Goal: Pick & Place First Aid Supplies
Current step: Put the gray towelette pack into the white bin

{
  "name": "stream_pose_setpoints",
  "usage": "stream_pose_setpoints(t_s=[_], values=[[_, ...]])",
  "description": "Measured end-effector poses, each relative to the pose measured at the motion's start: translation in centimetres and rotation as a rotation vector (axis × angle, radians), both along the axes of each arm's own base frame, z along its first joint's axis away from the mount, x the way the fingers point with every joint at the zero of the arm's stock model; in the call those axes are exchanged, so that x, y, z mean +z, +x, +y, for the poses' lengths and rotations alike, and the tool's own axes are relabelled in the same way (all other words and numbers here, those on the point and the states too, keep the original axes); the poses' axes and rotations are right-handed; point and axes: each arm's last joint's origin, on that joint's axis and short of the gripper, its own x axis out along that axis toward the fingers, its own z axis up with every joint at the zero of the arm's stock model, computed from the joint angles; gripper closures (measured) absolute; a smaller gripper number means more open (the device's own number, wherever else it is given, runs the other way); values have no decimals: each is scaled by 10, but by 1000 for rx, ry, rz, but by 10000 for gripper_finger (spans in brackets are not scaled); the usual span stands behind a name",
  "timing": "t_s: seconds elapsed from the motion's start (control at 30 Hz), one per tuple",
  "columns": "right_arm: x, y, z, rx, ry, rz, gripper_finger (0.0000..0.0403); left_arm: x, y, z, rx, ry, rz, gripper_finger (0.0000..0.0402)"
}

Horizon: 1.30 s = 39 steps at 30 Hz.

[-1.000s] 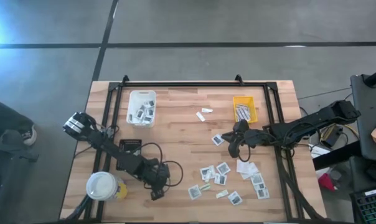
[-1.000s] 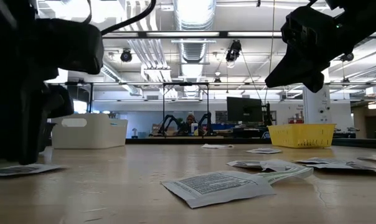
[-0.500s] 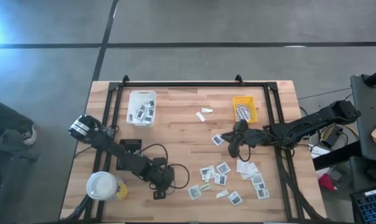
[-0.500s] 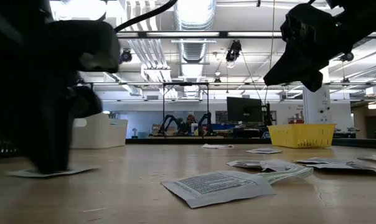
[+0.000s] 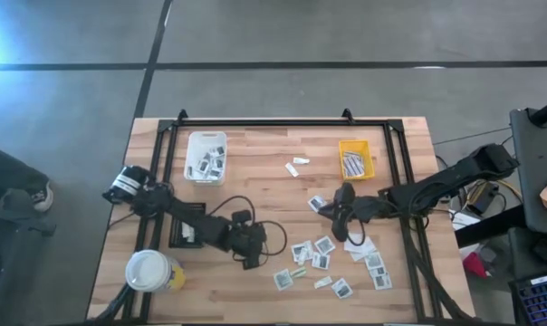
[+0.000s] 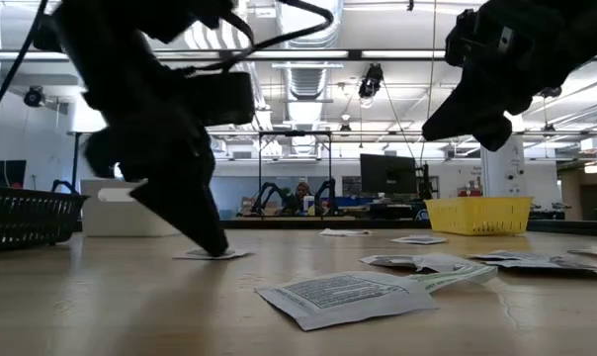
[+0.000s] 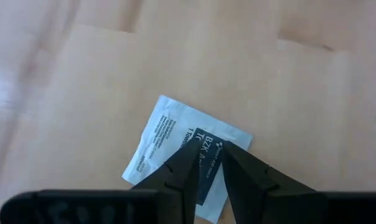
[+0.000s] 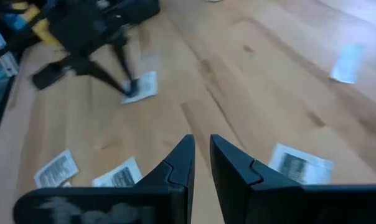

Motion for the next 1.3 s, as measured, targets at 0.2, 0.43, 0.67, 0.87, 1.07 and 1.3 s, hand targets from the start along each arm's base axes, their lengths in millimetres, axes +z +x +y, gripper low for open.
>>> stream_pose_setpoints(t_s=[0.2,0.43,0.67,0.87,1.07,1.3], values=[[-15,16,11,59,-37,-22,353,2,9,17,77,26,-49,314],[-22,32,17,131,-80,11,353,23,13,13,33,49,-49,314],[-10,50,24,275,-251,-3,353,39,0,8,-5,106,83,314],[-4,56,28,414,-394,-11,353,23,-10,9,-12,115,120,314],[1,75,36,550,-553,4,353,10,-11,10,-34,140,46,314],[-5,97,43,662,-715,95,353,-2,-20,14,-20,141,64,314]])
